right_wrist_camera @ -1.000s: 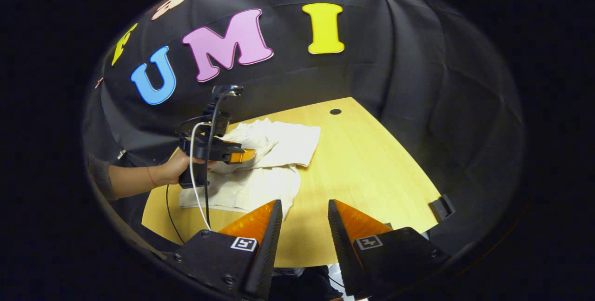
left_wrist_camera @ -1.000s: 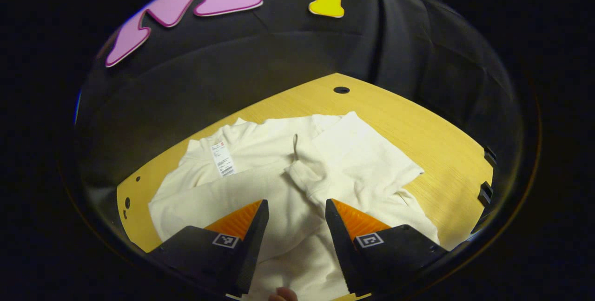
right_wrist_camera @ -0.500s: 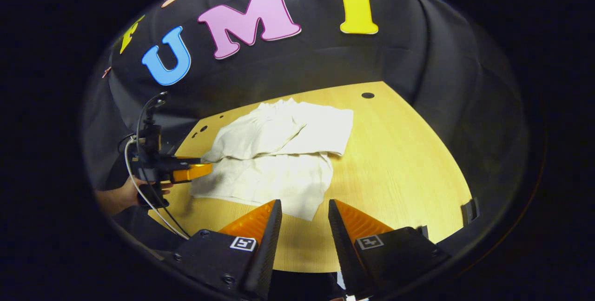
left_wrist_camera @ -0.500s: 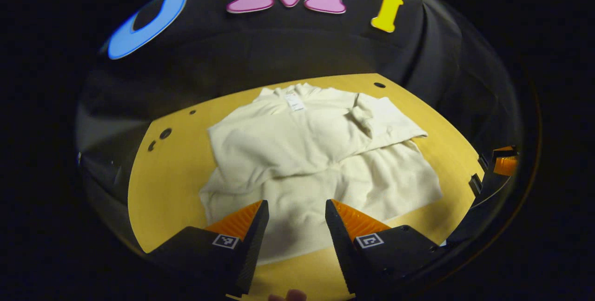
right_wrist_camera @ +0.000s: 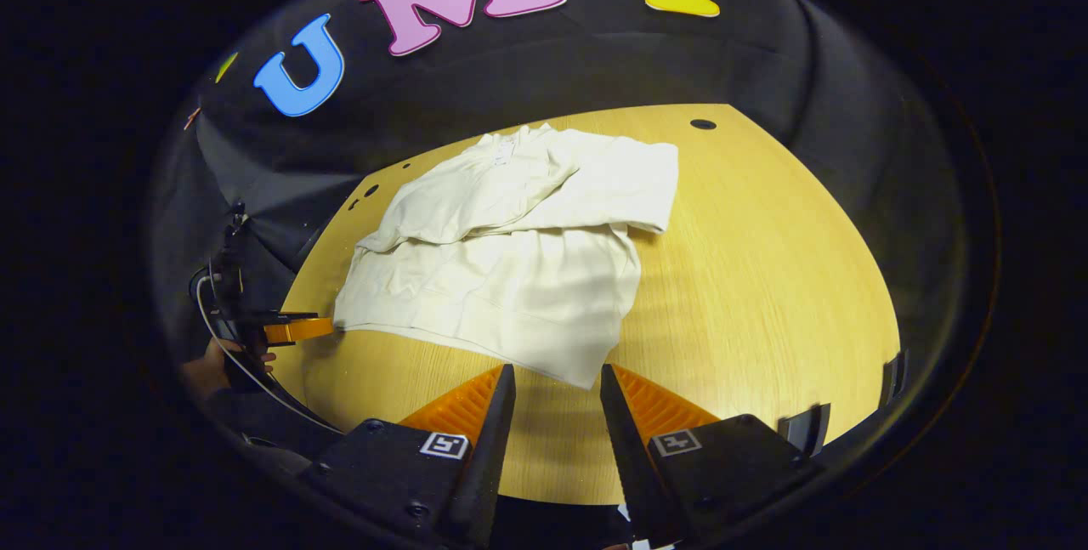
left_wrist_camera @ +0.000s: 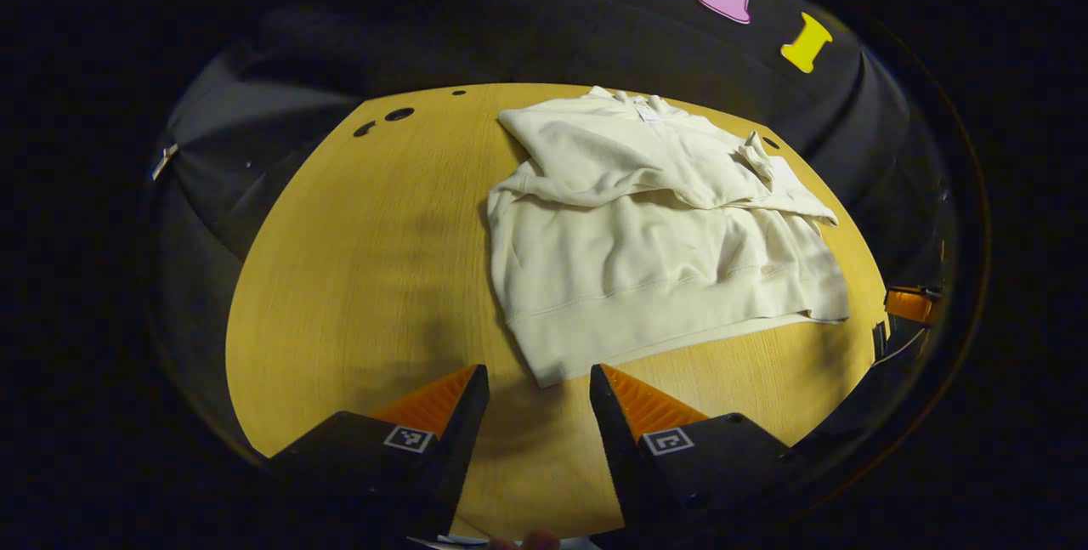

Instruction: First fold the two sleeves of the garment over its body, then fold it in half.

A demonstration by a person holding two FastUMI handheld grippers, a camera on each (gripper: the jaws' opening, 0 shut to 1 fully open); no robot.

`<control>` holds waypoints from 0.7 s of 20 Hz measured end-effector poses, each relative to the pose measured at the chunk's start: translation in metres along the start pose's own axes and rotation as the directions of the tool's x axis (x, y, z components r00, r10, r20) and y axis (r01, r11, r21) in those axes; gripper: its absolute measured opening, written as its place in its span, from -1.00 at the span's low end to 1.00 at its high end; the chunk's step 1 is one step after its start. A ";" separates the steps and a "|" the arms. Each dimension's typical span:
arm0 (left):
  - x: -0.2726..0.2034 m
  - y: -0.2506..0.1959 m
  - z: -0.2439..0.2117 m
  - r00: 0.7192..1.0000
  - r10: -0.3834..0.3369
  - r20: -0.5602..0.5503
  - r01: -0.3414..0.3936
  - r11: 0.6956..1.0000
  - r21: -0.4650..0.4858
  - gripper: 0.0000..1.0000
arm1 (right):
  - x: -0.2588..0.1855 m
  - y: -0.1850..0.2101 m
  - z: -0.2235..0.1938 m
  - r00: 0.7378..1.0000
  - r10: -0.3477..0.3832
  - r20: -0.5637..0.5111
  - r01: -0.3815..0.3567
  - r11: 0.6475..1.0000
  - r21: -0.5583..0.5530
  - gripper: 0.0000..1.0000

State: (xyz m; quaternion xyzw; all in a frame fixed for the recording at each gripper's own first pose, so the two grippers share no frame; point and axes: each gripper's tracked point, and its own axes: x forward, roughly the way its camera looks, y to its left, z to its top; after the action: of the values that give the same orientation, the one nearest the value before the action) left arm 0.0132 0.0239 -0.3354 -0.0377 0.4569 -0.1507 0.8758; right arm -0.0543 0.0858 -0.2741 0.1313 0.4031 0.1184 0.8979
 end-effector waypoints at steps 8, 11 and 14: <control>0.027 -0.003 0.006 0.999 -0.013 -0.034 0.013 1.000 -0.012 0.51 | 0.036 -0.014 -0.009 0.998 -0.018 -0.052 0.022 0.997 0.078 0.26; 0.031 -0.010 0.009 0.999 -0.012 -0.047 0.013 1.000 0.019 0.53 | 0.049 -0.011 -0.011 0.998 -0.008 -0.069 0.015 0.995 0.099 0.25; 0.034 -0.017 0.008 0.997 -0.004 -0.075 0.009 0.998 0.064 0.53 | 0.062 -0.002 -0.016 0.995 0.016 -0.095 -0.005 0.993 0.115 0.26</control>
State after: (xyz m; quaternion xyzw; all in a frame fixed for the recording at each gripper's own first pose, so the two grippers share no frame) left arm 0.0343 -0.0034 -0.3540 -0.0052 0.4844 -0.1695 0.8583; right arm -0.0261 0.1056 -0.3278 0.1788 0.4510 0.1060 0.8680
